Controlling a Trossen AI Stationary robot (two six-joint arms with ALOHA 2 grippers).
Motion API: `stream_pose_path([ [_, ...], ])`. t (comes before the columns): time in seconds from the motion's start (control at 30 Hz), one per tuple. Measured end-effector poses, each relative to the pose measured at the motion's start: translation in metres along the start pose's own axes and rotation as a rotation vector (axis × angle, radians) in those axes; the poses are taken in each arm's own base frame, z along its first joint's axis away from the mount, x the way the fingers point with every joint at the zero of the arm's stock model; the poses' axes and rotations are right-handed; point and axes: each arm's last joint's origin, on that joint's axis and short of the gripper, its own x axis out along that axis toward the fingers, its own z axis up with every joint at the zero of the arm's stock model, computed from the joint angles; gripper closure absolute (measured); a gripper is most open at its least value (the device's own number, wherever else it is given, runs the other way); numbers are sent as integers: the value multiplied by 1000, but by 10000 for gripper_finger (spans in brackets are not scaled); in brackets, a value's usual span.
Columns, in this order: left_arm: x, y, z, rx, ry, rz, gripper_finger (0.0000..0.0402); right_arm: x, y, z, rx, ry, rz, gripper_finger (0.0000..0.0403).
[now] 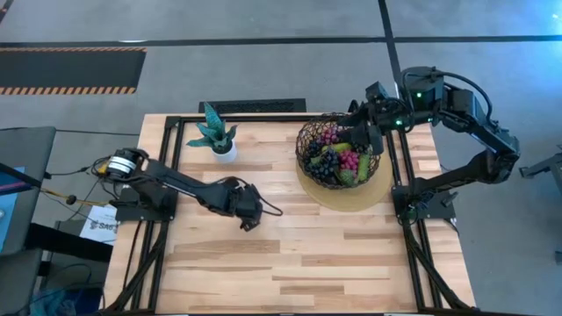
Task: Build produce basket
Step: Put the green leaf into the black wire basket
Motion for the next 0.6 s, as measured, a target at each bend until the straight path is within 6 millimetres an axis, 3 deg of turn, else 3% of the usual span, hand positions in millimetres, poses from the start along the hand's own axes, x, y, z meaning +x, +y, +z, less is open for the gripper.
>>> stream_pose_path([
  [0.23, 25, -11, 0, 67, 50, 79, 219, 0, 1, -1, -5, 10, 1, 154],
  [0.6, 30, -12, 6, 93, 20, 167, 219, 0, 1, -2, 9, 15, -1, 154],
])
